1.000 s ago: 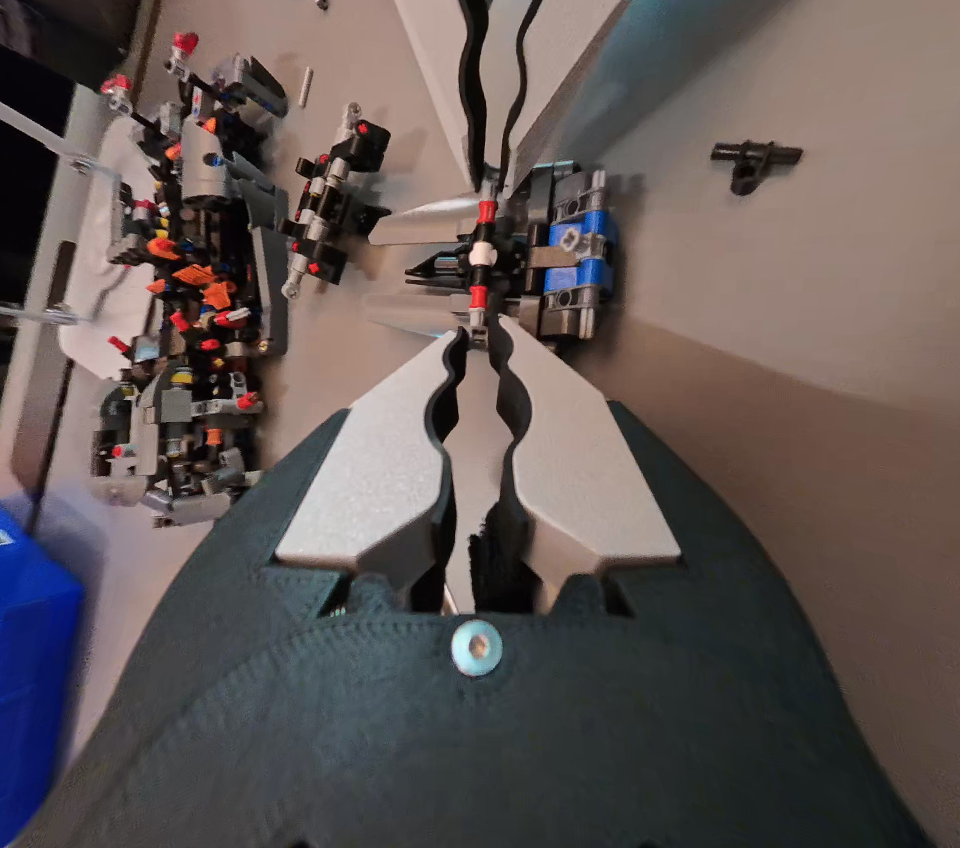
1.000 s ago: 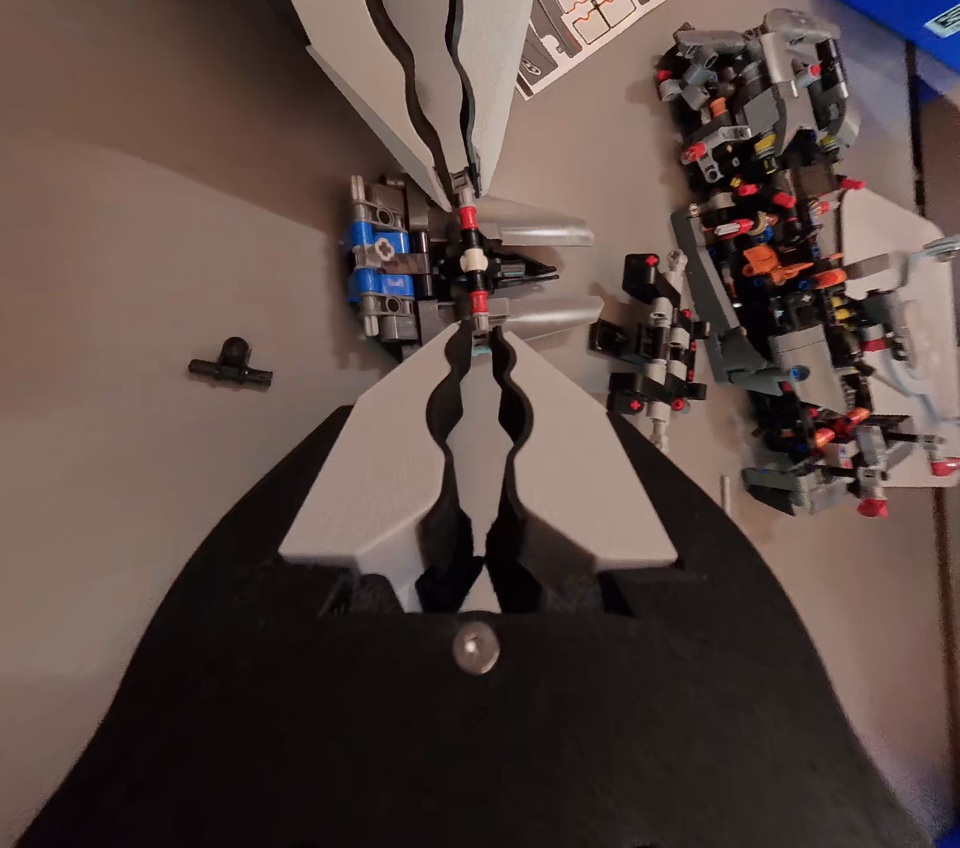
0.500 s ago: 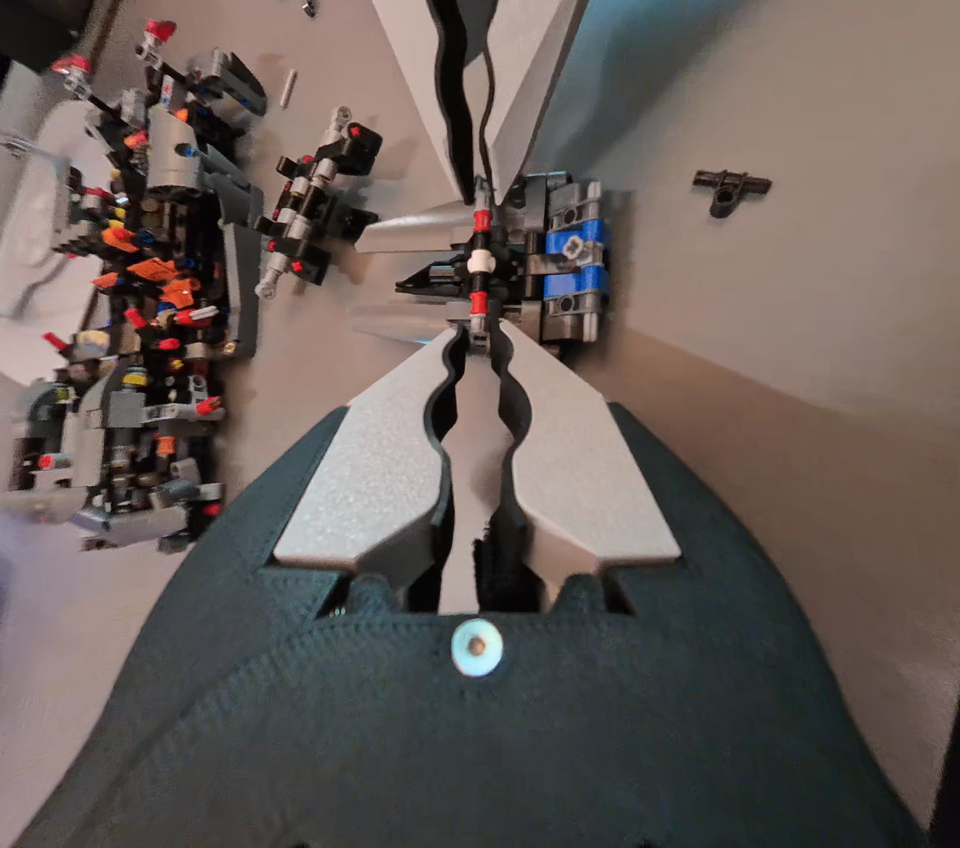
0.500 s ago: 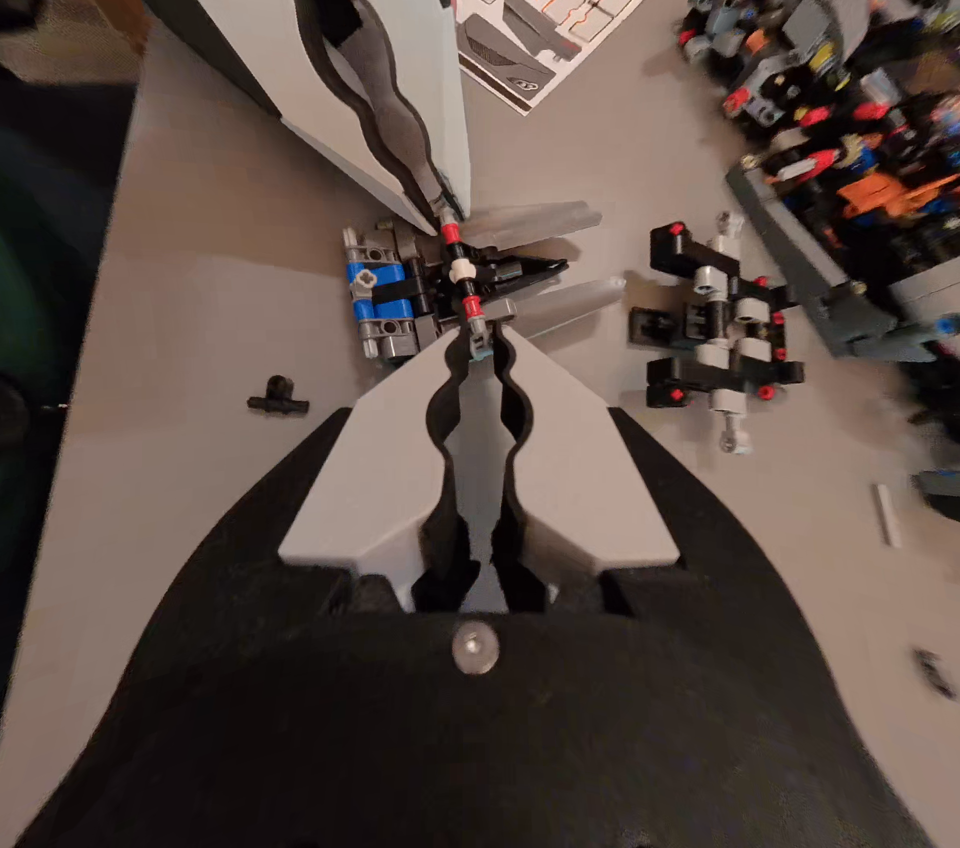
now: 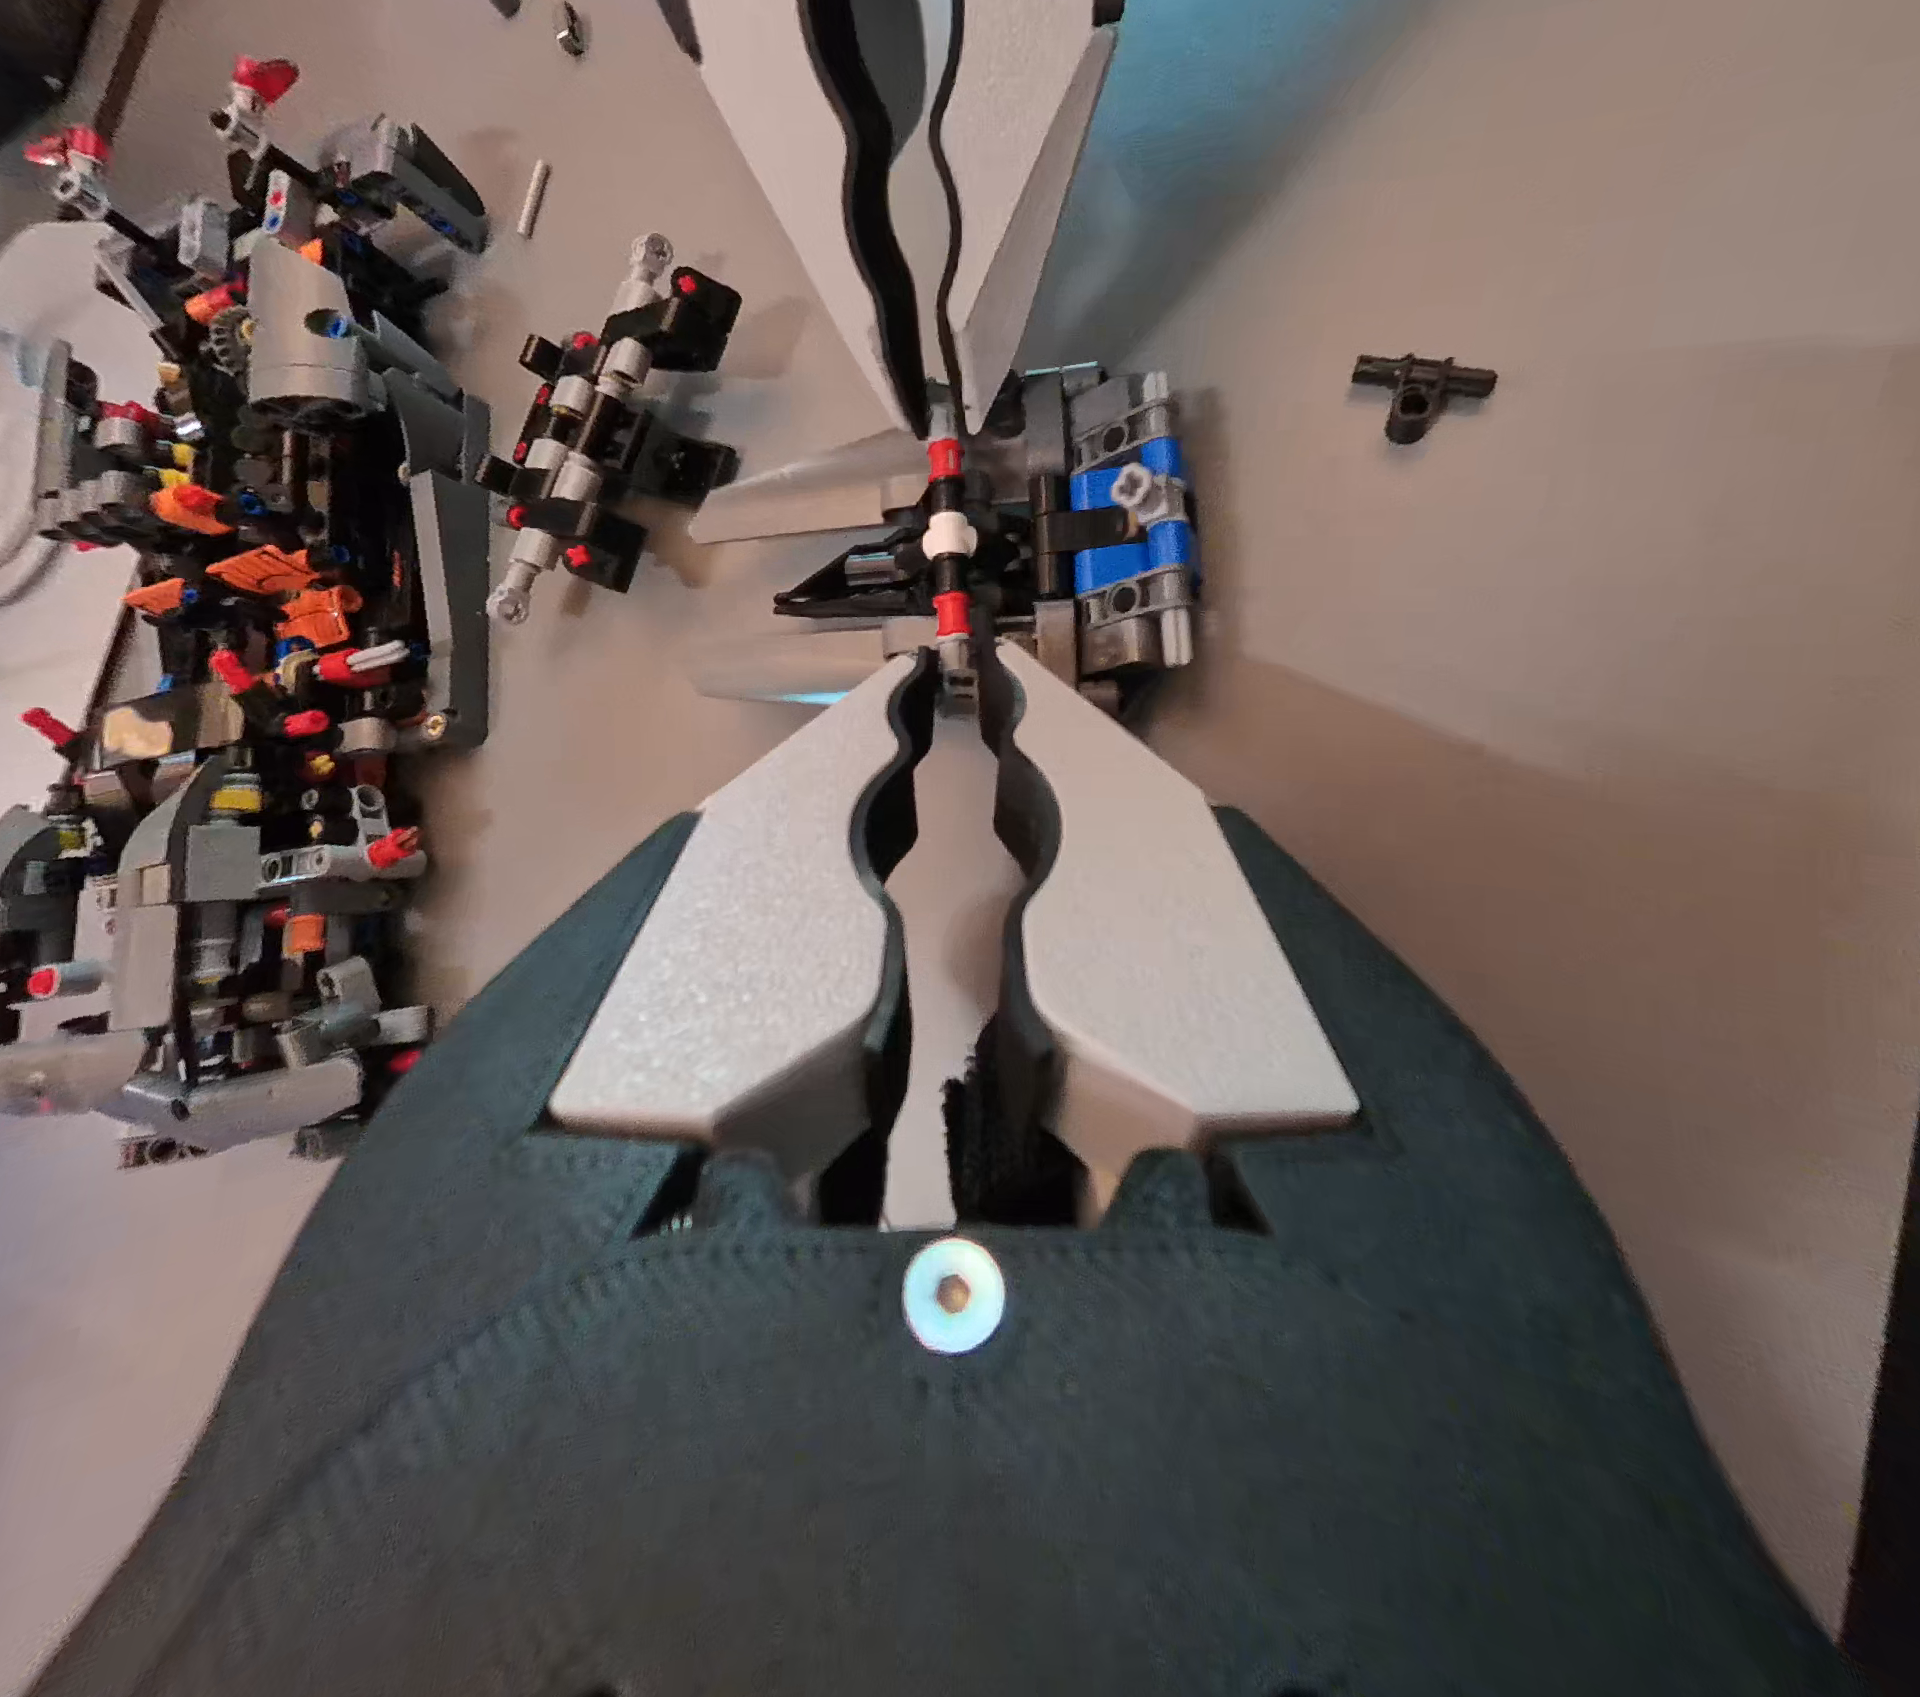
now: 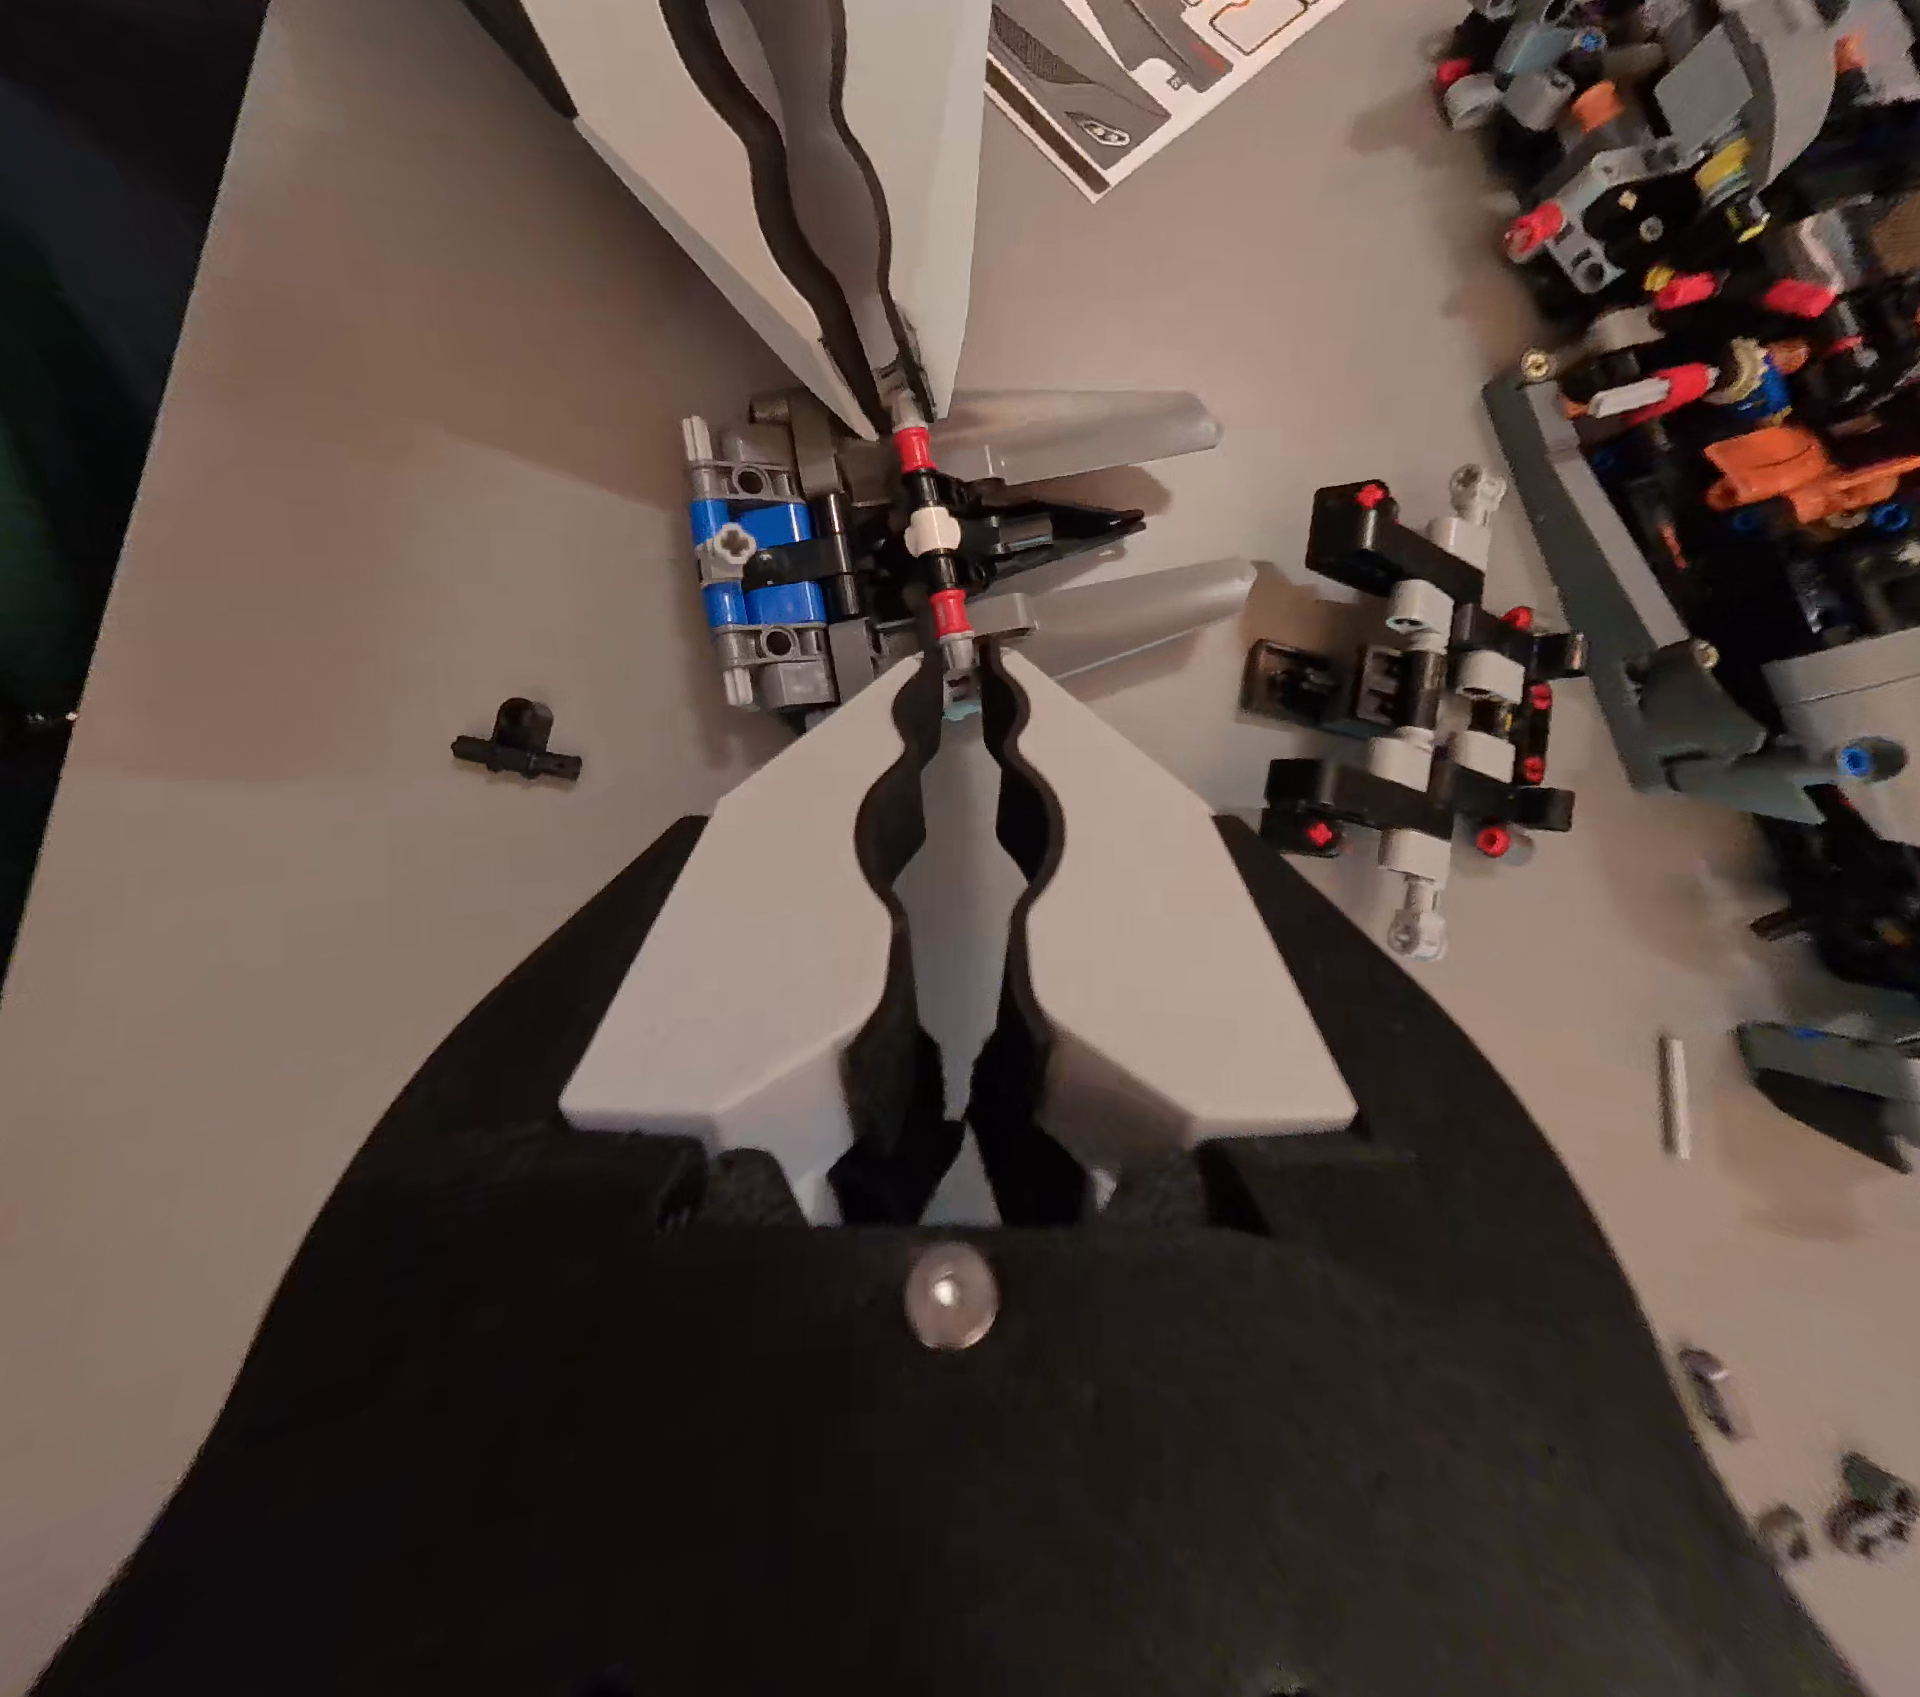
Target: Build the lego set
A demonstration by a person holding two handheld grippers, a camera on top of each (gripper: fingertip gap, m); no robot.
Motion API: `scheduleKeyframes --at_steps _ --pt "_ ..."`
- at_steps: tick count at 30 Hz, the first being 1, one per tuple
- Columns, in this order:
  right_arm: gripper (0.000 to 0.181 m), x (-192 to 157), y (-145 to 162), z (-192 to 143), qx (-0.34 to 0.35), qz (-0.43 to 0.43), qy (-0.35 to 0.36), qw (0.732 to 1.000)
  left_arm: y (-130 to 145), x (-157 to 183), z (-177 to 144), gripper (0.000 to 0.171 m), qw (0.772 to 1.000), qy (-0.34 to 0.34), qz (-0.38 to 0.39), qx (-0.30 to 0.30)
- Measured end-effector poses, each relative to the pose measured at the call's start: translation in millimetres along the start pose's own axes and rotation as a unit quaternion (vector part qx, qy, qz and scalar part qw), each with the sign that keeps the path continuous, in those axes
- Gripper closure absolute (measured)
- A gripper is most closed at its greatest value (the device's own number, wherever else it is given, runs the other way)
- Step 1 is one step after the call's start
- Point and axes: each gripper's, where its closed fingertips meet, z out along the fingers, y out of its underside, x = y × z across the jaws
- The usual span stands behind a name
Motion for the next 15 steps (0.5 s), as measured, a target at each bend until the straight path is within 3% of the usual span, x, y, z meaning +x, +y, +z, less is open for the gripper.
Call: scheduleKeyframes --at_steps 8,15 --pt "0.176 -4.0 5.1 2.2 -0.001 0.143 -0.110 0.984 -7.5 -0.8 -1.6 0.166 0.991 0.080 -0.103 0.031" --pt "0.177 -5.4 4.7 5.5 -0.001 0.156 -0.133 0.979 -8.6 0.3 -7.9 0.162 0.985 0.101 -0.132 0.048"
